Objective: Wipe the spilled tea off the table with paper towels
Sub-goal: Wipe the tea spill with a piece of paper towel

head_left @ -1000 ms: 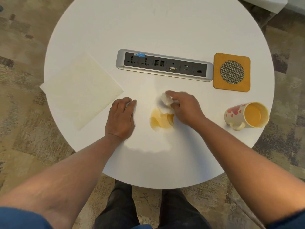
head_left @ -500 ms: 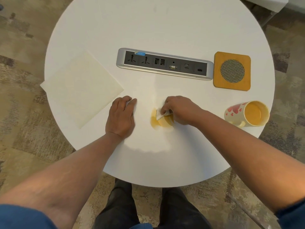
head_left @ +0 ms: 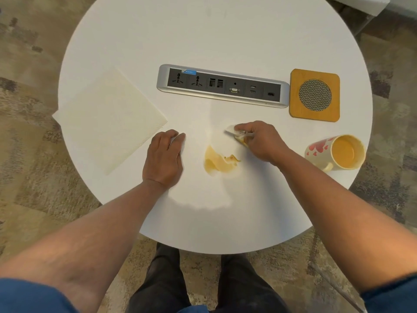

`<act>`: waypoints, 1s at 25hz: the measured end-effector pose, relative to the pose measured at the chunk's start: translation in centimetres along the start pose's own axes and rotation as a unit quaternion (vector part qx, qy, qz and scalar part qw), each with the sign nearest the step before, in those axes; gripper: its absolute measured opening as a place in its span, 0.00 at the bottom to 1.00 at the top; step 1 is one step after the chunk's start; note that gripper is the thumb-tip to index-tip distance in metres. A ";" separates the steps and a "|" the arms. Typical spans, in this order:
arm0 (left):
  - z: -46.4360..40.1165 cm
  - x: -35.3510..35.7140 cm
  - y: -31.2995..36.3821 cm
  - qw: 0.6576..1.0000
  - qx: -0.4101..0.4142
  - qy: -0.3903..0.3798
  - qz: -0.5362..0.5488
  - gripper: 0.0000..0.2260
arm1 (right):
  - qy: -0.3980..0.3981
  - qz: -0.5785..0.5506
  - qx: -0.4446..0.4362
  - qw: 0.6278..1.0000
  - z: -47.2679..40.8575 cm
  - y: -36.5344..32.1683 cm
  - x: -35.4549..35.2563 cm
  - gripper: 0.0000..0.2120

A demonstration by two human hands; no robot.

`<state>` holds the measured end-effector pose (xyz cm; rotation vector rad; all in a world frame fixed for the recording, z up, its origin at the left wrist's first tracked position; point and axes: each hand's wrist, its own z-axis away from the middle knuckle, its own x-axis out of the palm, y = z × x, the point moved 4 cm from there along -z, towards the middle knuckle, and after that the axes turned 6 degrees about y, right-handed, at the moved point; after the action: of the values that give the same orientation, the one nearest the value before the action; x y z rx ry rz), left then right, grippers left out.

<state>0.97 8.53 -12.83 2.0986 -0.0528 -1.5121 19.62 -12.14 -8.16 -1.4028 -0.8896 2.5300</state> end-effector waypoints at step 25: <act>0.1 -0.2 0.4 1.000 0.003 0.008 0.002 0.17 | 0.036 -0.046 0.061 0.996 7.8 -2.2 5.7 0.03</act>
<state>0.92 8.22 -12.47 2.1142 -0.0561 -1.4938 9.71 -11.62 -8.00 -1.3743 -0.7562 2.4060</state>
